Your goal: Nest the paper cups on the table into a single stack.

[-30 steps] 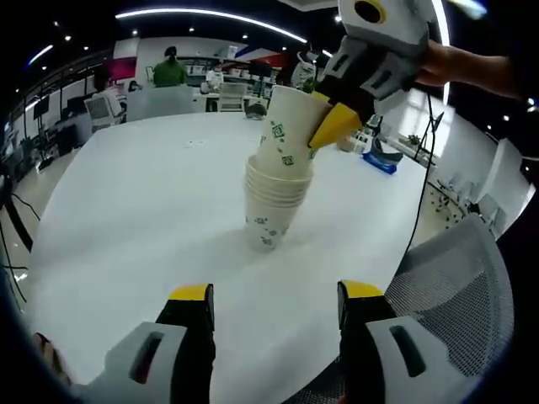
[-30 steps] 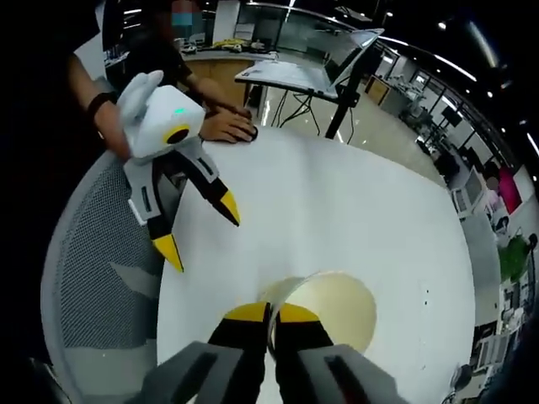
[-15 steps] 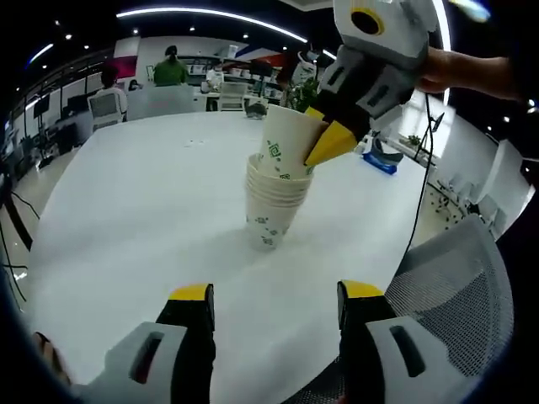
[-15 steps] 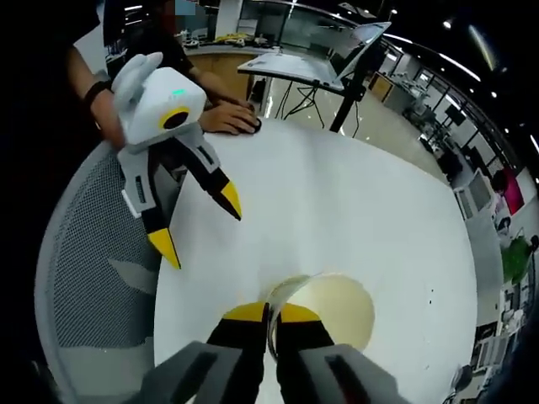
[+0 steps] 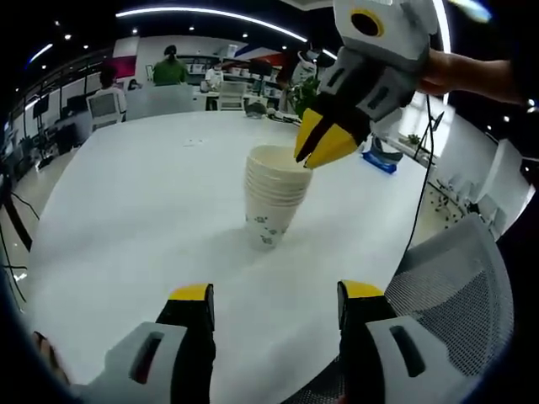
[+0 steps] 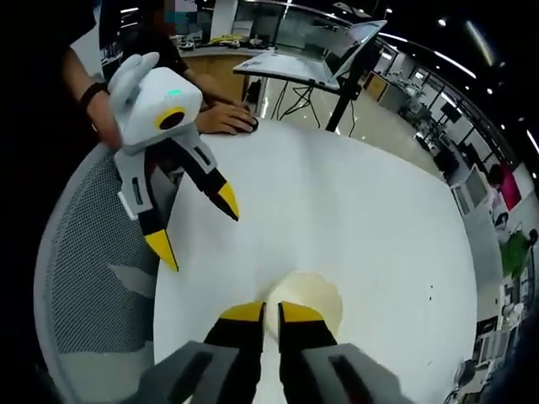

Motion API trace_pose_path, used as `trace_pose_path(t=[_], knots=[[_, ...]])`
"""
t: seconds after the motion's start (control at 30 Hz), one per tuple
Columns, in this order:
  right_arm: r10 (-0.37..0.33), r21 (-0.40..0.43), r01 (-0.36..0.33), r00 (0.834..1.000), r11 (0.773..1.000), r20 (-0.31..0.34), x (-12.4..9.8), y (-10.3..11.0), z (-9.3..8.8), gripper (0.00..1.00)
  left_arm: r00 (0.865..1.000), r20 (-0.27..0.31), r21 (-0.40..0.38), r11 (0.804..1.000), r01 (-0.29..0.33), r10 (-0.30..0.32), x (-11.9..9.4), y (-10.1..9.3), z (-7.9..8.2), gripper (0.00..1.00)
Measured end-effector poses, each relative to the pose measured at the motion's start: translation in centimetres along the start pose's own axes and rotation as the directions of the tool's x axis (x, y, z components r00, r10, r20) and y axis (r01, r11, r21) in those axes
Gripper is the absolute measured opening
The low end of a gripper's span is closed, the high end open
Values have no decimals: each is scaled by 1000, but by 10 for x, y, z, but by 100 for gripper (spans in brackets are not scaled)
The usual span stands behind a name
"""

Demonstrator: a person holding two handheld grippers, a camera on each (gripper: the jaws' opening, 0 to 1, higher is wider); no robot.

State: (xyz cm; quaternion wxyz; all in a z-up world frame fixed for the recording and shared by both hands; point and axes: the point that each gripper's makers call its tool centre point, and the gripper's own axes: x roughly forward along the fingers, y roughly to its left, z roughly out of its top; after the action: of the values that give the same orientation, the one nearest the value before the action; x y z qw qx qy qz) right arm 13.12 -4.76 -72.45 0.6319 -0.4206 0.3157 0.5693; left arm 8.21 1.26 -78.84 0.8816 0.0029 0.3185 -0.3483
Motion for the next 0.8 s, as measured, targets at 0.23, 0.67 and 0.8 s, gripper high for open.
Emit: trace_pose_path(t=[0.23,0.67,0.8], knots=[[-82,122,73,994,990,66,-17,-14,-18,27,1000,-12,20,1000,18,-18,1,-4,0,58],[-172,318,129,979,939,112,0,-12,-52,48,995,-57,170,982,87,-78,33,-1,35,61],[-154,298,117,982,947,105,23,-13,-61,48,991,-97,263,957,118,-96,48,3,45,62]])
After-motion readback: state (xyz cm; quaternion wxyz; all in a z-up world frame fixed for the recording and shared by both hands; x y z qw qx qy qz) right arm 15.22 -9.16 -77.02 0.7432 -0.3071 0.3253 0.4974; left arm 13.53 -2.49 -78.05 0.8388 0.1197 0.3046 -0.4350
